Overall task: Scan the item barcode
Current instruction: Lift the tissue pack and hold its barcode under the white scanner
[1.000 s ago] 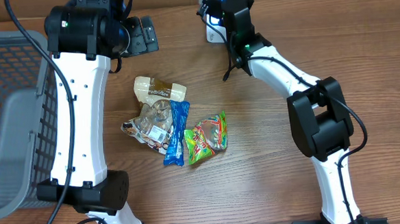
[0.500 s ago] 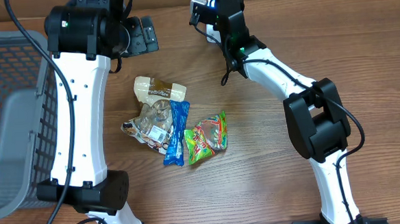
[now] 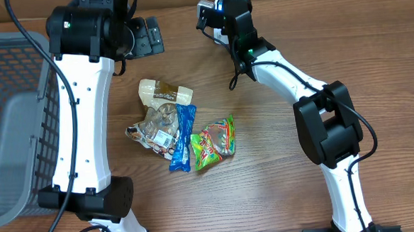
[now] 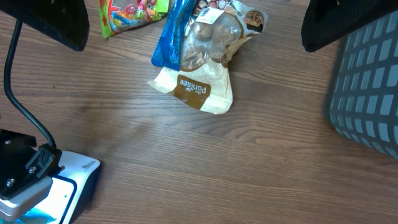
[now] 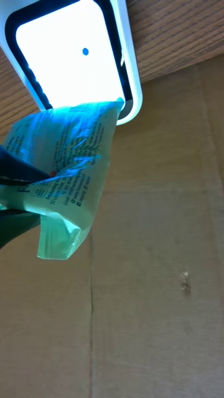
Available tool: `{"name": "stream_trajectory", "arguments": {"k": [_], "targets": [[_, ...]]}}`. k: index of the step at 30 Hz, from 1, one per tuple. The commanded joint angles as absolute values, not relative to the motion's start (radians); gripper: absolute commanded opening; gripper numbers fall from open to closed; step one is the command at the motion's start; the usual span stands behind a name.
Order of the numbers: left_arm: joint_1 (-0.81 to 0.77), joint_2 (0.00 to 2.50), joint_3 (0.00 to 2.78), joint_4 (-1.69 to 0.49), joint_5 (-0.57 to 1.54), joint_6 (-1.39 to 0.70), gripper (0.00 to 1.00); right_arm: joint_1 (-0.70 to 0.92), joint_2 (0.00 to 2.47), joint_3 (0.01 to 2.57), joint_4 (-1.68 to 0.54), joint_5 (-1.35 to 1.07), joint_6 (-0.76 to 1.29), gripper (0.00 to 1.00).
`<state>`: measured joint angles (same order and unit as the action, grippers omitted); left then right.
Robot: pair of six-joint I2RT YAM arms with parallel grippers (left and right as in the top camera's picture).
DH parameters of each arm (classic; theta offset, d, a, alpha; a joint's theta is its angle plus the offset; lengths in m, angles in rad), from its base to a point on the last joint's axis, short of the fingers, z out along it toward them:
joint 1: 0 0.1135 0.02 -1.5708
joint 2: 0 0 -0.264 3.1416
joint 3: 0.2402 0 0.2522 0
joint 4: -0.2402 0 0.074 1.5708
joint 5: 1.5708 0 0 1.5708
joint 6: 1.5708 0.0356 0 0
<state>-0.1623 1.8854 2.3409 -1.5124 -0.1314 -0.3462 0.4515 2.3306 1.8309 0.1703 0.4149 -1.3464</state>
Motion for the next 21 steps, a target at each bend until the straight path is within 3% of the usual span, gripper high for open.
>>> {"name": "stream_trajectory", "arguments": {"k": [1,15,21], "targets": [[-0.164,1.887,2.334,-1.511,-0.131,-0.367,1.00,0.449,2.303,1.853,0.178,0.406,-1.328,0.04],[-0.164,1.887,2.334,-1.511,-0.131,-0.367,1.00,0.450,2.302,1.853,0.177,0.429,-1.327,0.04],[-0.164,1.887,2.334,-1.510,-0.131,-0.367,1.00,0.465,2.225,1.853,0.077,0.419,-1.198,0.04]]}}
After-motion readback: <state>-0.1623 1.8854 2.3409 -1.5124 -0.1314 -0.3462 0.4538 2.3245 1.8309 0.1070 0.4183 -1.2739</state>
